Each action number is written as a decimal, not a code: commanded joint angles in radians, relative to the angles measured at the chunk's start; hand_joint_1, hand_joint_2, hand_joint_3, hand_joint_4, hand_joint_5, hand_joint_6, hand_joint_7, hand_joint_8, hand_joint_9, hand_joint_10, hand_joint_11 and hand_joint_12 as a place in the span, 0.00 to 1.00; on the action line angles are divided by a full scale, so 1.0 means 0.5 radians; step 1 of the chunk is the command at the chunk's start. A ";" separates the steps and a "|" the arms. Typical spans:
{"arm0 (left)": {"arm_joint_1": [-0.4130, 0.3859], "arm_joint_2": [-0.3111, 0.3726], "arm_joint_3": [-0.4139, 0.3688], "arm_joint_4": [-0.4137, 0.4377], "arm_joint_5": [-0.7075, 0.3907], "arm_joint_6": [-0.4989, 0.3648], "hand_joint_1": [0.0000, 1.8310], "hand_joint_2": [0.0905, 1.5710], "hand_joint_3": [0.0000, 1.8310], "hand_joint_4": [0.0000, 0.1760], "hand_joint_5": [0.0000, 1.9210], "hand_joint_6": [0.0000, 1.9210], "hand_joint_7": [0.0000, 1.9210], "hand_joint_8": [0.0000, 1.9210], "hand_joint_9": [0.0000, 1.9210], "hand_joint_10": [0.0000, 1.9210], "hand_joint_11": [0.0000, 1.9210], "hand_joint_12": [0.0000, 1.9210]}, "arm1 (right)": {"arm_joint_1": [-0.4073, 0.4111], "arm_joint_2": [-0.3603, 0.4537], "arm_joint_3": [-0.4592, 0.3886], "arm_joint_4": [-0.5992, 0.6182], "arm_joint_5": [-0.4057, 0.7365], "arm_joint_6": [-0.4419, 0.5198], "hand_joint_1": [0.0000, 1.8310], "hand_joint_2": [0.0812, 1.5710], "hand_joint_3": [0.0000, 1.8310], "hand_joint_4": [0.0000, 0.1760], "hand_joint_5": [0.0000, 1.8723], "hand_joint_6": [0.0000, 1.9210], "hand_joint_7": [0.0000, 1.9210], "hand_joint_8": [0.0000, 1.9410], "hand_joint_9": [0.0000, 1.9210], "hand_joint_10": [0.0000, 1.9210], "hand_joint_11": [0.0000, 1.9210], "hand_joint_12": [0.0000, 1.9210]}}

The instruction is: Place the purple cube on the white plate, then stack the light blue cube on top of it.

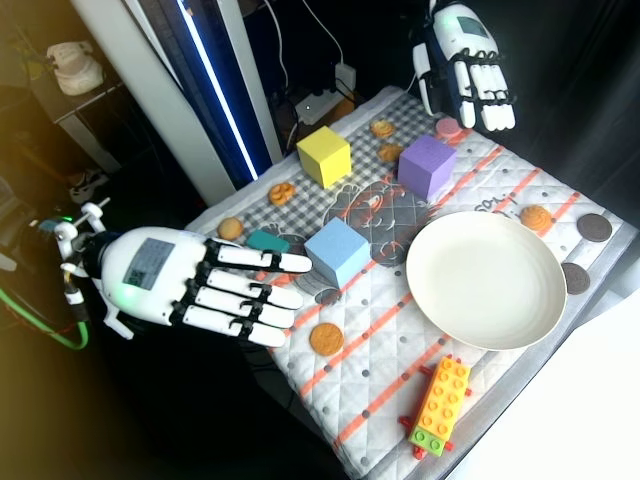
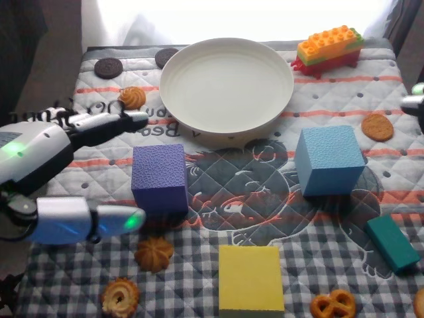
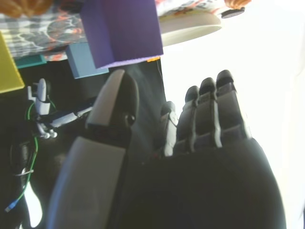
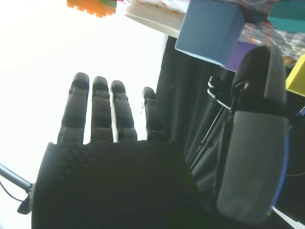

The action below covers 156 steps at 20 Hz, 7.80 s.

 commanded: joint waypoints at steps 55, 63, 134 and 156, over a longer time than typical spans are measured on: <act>-1.214 -1.281 1.544 -0.586 1.064 0.924 0.41 0.52 0.00 0.75 0.36 0.00 0.44 0.00 0.17 0.58 0.00 0.81 | 0.057 -0.120 0.088 -0.021 0.220 0.041 0.39 0.84 0.00 0.18 0.32 0.00 0.22 0.00 0.24 0.00 0.25 0.06; -1.144 -1.281 1.550 -0.682 1.032 0.924 0.42 0.53 0.00 1.00 0.15 0.00 0.15 0.00 0.15 0.02 0.00 0.46 | 0.057 -0.127 0.088 -0.020 0.221 0.054 0.42 0.84 0.00 0.13 0.33 0.00 0.23 0.00 0.25 0.00 0.27 0.07; 0.028 -0.357 0.303 0.053 -0.414 -0.801 0.49 0.54 0.00 0.68 0.07 0.00 0.00 0.00 0.00 0.00 0.00 0.00 | 1.651 -1.362 1.314 -0.446 -1.044 0.414 0.69 0.69 0.00 0.00 0.47 0.51 0.60 0.44 0.68 0.29 0.54 0.66; -0.005 -0.403 0.349 0.081 -0.376 -0.850 0.44 0.54 0.00 0.94 0.07 0.00 0.03 0.00 0.01 0.00 0.01 0.00 | 1.654 -1.396 1.311 -0.481 -1.064 0.414 0.62 0.73 0.00 0.00 0.47 0.58 0.68 0.05 0.70 0.17 0.49 0.65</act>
